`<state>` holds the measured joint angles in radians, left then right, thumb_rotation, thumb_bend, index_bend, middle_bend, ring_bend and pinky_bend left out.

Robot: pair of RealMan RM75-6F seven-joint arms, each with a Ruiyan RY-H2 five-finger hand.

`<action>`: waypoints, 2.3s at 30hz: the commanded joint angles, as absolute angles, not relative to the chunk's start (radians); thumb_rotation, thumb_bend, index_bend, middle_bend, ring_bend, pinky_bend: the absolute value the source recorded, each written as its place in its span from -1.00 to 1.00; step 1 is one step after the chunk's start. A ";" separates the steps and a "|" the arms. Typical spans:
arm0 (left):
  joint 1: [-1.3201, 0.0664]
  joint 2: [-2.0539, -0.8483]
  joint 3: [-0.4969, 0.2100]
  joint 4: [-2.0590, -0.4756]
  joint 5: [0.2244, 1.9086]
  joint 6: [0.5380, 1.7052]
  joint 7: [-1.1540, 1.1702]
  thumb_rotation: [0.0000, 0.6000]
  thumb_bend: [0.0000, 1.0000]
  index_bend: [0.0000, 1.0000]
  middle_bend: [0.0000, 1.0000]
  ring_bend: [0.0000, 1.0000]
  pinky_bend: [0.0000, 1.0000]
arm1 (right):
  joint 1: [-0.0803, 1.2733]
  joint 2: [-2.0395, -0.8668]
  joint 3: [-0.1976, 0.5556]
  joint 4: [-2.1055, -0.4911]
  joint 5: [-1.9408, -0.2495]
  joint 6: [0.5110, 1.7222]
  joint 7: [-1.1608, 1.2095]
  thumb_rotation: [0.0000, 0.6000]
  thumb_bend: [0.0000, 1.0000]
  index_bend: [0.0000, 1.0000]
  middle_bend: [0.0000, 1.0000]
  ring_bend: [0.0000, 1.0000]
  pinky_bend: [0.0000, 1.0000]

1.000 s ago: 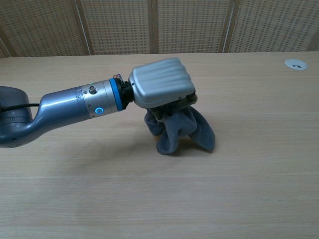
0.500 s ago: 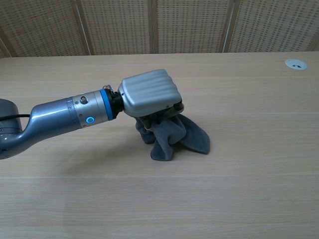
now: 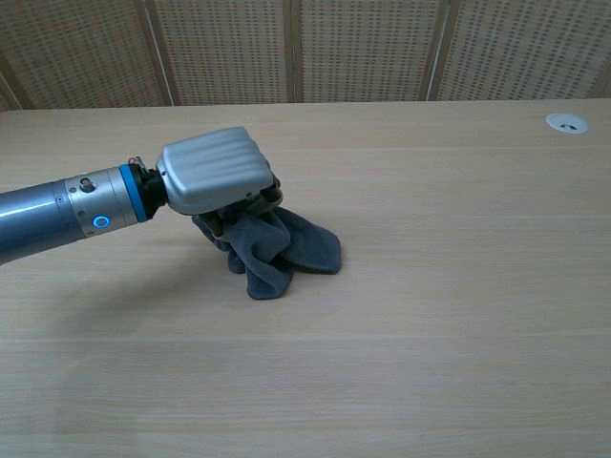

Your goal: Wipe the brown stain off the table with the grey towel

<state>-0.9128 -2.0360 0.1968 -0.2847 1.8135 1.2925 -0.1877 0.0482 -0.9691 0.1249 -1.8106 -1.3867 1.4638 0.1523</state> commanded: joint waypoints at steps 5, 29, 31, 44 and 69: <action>-0.915 -2.045 0.187 -0.278 1.802 1.285 -0.191 1.00 -0.56 0.46 0.34 0.32 0.84 | 0.049 -0.969 0.124 -1.811 -1.388 1.462 0.151 1.00 -1.00 -1.00 -1.00 -1.00 -1.00; -1.022 -2.149 0.093 -0.277 1.732 1.237 -0.150 1.00 -0.55 0.46 0.34 0.31 0.83 | 0.048 -0.961 0.129 -1.805 -1.380 1.462 0.175 1.00 -1.00 -1.00 -1.00 -1.00 -1.00; -1.016 -2.144 0.097 -0.275 1.733 1.238 -0.151 1.00 -0.56 0.46 0.34 0.31 0.84 | 0.048 -0.962 0.129 -1.806 -1.380 1.462 0.174 1.00 -1.00 -1.00 -1.00 -1.00 -1.00; -0.917 -2.067 0.157 -0.251 1.758 1.242 -0.167 1.00 -0.55 0.46 0.33 0.31 0.84 | 0.048 -0.964 0.128 -1.810 -1.384 1.464 0.165 1.00 -1.00 -1.00 -1.00 -1.00 -1.00; -0.965 -2.107 0.066 -0.297 1.695 1.312 -0.216 1.00 -0.55 0.46 0.33 0.31 0.84 | 0.051 -0.967 0.126 -1.808 -1.384 1.459 0.159 1.00 -1.00 -1.00 -1.00 -1.00 -1.00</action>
